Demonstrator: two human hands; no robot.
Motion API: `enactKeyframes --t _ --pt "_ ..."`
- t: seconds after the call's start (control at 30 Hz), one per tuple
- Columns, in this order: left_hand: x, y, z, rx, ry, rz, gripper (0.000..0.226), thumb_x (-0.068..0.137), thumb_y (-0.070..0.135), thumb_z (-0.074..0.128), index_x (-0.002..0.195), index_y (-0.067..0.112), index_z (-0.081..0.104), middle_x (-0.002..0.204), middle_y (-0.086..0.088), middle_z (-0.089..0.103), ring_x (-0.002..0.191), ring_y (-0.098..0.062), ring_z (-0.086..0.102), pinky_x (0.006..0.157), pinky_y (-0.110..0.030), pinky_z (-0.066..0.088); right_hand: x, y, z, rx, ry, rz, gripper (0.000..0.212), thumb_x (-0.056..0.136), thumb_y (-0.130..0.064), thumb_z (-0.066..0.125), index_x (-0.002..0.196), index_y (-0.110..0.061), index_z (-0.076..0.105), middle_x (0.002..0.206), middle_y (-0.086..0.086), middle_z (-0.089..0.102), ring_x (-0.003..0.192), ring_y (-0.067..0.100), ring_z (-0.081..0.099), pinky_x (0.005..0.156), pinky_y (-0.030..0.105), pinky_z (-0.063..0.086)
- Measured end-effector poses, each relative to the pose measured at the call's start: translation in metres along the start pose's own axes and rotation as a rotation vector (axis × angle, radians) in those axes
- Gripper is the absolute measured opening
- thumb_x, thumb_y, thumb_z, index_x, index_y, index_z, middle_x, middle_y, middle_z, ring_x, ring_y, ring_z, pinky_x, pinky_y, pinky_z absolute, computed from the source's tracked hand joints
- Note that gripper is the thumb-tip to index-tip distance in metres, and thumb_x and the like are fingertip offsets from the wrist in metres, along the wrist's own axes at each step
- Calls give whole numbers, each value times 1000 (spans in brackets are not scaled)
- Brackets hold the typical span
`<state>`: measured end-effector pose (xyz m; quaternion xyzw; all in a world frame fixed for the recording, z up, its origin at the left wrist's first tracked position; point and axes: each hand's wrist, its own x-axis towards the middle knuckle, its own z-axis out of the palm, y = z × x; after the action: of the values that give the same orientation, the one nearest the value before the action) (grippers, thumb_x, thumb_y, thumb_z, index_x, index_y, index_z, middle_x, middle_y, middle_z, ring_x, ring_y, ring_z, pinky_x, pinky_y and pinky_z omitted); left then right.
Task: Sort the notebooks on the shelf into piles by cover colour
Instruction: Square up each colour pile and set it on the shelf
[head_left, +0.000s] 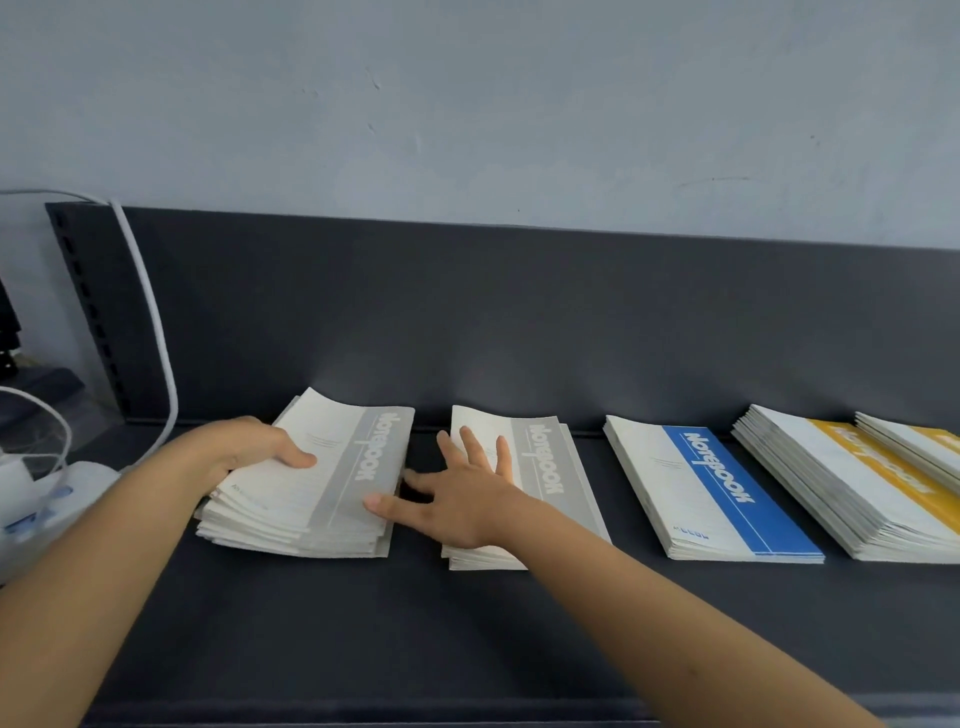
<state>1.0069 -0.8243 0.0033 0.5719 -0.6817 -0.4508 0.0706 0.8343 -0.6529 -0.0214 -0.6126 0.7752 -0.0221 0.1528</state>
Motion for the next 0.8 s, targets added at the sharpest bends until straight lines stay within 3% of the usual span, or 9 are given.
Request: enactKeyframes --t 0.17,0.23,0.3,0.37,0.43,0.53,0.6,0.67,0.8 --pt "-6 -1 2 54 17 0 31 86 16 71 112 0 65 104 -14 69 96 -30 66 79 -37 50 -4 41 -16 135 245 141 84 84 -78 19 150 -27 25 158 6 17 147 23 6 118 49 5" --pt "-10 4 9 211 128 1 48 85 28 71 122 2 53 127 -14 55 117 -32 53 98 -41 44 -9 64 -19 131 306 246 79 87 -72 28 145 -18 33 150 7 33 139 28 27 112 46 25" --pt "-15 13 19 488 321 11 76 83 48 68 142 10 37 149 -15 31 137 -34 30 110 -43 31 -14 79 -18 168 252 330 79 88 -68 35 145 -14 30 148 10 34 135 31 31 108 44 32" --pt "-22 27 31 585 462 146 78 83 55 64 143 12 38 149 -14 34 136 -35 30 107 -42 30 -16 85 -15 193 197 355 80 88 -65 41 146 -12 27 148 12 32 135 32 32 106 40 33" --pt "-25 40 50 443 492 377 66 86 45 65 138 10 45 142 -13 43 131 -33 39 104 -38 34 -16 86 -12 221 200 344 78 87 -63 45 142 -9 34 143 12 36 130 32 39 102 38 36" --pt "-39 56 93 152 267 577 42 89 31 65 124 12 53 126 -3 51 118 -18 50 100 -34 39 -14 84 -10 277 236 341 71 86 -59 51 135 -8 40 135 11 40 122 29 45 92 34 40" --pt "-44 61 121 71 40 518 33 93 32 61 119 16 50 119 4 52 109 -12 51 92 -31 41 -13 83 -10 309 259 350 65 87 -54 52 131 -8 42 131 10 43 116 27 48 82 30 40" --pt "-41 62 144 -49 -123 431 40 95 32 58 130 17 45 126 6 54 114 -12 53 92 -27 41 -13 83 -12 342 282 357 58 88 -47 53 129 -7 42 125 8 47 109 25 51 75 28 37" --pt "-33 62 166 3 -69 400 68 90 26 60 147 13 26 146 -3 41 127 -21 46 102 -34 41 -14 86 -13 463 385 376 32 88 -29 56 111 -9 48 93 -2 53 95 24 56 59 26 38"
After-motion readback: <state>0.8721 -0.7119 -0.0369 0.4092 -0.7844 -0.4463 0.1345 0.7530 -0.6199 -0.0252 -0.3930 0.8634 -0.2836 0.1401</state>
